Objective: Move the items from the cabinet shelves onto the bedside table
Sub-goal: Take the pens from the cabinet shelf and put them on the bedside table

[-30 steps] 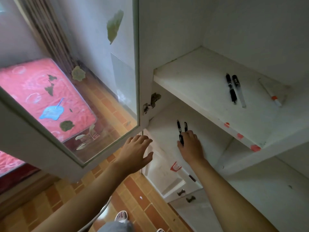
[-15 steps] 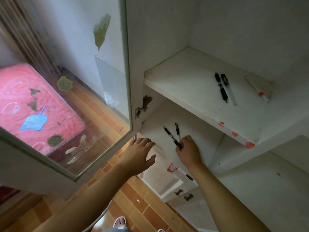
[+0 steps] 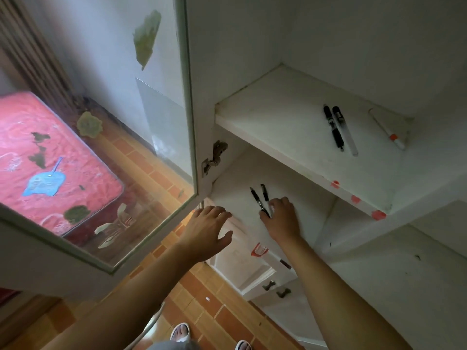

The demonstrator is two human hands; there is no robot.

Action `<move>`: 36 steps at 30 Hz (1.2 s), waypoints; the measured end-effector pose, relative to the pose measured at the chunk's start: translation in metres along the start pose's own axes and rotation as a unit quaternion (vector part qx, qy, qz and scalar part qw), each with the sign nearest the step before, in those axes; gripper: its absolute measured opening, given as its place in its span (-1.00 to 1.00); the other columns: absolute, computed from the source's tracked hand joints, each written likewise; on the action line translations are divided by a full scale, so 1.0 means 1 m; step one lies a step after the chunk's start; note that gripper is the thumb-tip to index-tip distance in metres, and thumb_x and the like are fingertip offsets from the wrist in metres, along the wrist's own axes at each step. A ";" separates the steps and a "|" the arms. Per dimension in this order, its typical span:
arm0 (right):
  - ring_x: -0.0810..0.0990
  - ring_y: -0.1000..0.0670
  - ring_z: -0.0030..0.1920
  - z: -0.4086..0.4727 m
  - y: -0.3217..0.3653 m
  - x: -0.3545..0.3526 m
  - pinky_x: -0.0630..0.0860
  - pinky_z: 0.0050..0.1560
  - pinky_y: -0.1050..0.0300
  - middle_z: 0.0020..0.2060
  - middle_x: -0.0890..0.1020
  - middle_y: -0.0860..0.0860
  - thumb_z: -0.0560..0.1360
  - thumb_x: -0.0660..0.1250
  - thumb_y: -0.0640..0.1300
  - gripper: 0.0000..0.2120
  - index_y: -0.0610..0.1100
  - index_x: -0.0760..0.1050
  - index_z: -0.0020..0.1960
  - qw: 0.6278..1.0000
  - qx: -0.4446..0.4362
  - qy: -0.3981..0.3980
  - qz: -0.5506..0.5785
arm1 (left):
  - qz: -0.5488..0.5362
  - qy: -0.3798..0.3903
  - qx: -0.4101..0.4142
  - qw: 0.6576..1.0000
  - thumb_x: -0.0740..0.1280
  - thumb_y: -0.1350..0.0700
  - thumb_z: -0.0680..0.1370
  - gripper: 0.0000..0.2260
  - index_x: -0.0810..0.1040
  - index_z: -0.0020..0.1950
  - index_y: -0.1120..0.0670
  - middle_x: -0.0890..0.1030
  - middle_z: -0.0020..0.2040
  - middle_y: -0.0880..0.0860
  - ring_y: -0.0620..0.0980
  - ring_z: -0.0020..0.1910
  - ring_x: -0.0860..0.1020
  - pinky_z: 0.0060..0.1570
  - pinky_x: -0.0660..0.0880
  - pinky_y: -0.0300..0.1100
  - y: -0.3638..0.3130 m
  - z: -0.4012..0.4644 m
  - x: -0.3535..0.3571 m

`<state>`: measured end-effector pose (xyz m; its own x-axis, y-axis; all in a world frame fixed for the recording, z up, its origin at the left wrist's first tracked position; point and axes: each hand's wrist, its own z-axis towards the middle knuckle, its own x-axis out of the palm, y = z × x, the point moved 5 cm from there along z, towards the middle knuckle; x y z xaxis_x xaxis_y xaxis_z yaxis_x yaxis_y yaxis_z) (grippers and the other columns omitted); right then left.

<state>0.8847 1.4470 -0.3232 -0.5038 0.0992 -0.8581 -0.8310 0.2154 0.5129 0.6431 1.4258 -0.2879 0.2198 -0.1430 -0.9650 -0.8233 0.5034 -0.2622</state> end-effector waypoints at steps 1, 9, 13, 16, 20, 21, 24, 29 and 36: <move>0.46 -0.09 0.19 0.000 0.003 0.002 0.50 0.19 -0.01 0.17 0.50 -0.05 0.56 0.43 0.01 -0.67 -0.13 0.56 0.25 1.000 -0.004 0.001 0.006 | -0.002 -0.001 -0.002 1.000 0.13 -0.25 0.62 -0.49 0.40 0.51 -0.06 0.47 0.46 -0.01 0.04 0.45 0.40 0.46 0.30 0.04 0.002 -0.001 -0.002; 0.47 -0.08 0.08 -0.015 0.003 0.010 0.49 0.10 -0.02 0.04 0.51 0.00 0.51 0.46 -0.14 -0.82 -0.11 0.56 0.09 0.998 -0.048 0.025 0.022 | 0.006 0.003 0.012 1.000 0.11 -0.25 0.62 -0.48 0.35 0.53 -0.06 0.44 0.48 -0.01 0.03 0.46 0.37 0.48 0.29 0.06 0.001 0.003 0.000; 0.46 0.00 0.08 -0.027 -0.004 0.008 0.52 0.10 0.06 0.04 0.47 0.07 0.54 0.46 -0.12 -0.80 -0.06 0.55 0.14 0.996 -0.074 0.051 0.018 | 0.008 0.017 0.041 0.999 0.13 -0.24 0.61 -0.46 0.34 0.54 -0.04 0.44 0.47 0.00 0.04 0.45 0.37 0.46 0.30 0.07 -0.011 0.019 0.010; 0.47 0.00 0.10 -0.033 -0.013 0.006 0.53 0.14 0.05 0.06 0.48 0.06 0.54 0.47 -0.11 -0.77 -0.04 0.56 0.18 0.995 -0.076 0.056 0.016 | 0.022 0.017 0.060 0.998 0.16 -0.22 0.61 -0.45 0.31 0.56 -0.02 0.43 0.47 0.03 0.07 0.44 0.37 0.44 0.33 0.06 -0.019 0.032 0.018; 0.45 0.04 0.11 -0.041 -0.023 0.004 0.52 0.14 0.13 0.05 0.44 0.12 0.54 0.47 -0.07 -0.74 0.01 0.55 0.20 0.995 -0.079 0.065 0.002 | 0.019 0.005 0.079 0.997 0.23 -0.21 0.59 -0.45 0.30 0.54 -0.04 0.42 0.48 0.04 0.09 0.46 0.36 0.43 0.35 0.08 -0.028 0.048 0.025; 0.45 0.04 0.11 -0.043 -0.025 0.003 0.52 0.14 0.13 0.05 0.44 0.13 0.54 0.47 -0.06 -0.74 0.02 0.55 0.21 0.995 -0.078 0.067 0.003 | 0.018 0.007 0.085 0.996 0.23 -0.21 0.58 -0.45 0.31 0.53 -0.05 0.42 0.47 0.03 0.09 0.46 0.36 0.43 0.35 0.08 -0.030 0.051 0.028; 0.45 0.06 0.11 -0.047 -0.030 0.002 0.54 0.19 0.11 0.06 0.43 0.13 0.54 0.47 -0.06 -0.72 0.02 0.56 0.24 0.995 -0.076 0.068 0.001 | 0.022 0.022 0.105 0.994 0.22 -0.22 0.58 -0.51 0.35 0.48 -0.10 0.43 0.44 0.00 0.07 0.44 0.36 0.41 0.36 0.07 -0.037 0.057 0.037; 0.46 0.00 0.18 -0.052 -0.034 -0.004 0.51 0.26 0.03 0.16 0.52 0.04 0.56 0.45 0.02 -0.62 -0.01 0.56 0.35 0.995 -0.080 0.056 -0.019 | 0.027 0.003 0.123 0.992 0.24 -0.19 0.58 -0.64 0.49 0.34 -0.12 0.49 0.25 -0.04 0.03 0.24 0.45 0.24 0.44 0.00 -0.045 0.061 0.044; 0.44 0.01 0.12 -0.057 -0.039 -0.009 0.49 0.19 0.04 0.11 0.52 0.05 0.59 0.41 0.04 -0.72 -0.02 0.60 0.26 0.994 -0.092 0.046 -0.045 | 0.034 -0.023 0.121 0.992 0.22 -0.16 0.61 -0.70 0.54 0.21 -0.03 0.50 0.12 -0.02 0.03 0.09 0.46 0.06 0.43 -0.06 -0.043 0.058 0.046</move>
<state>0.9081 1.3827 -0.3336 -0.4389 -0.0037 -0.8985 -0.8980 0.0378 0.4384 0.7188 1.4472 -0.3210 0.1958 -0.0658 -0.9784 -0.6883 0.7014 -0.1849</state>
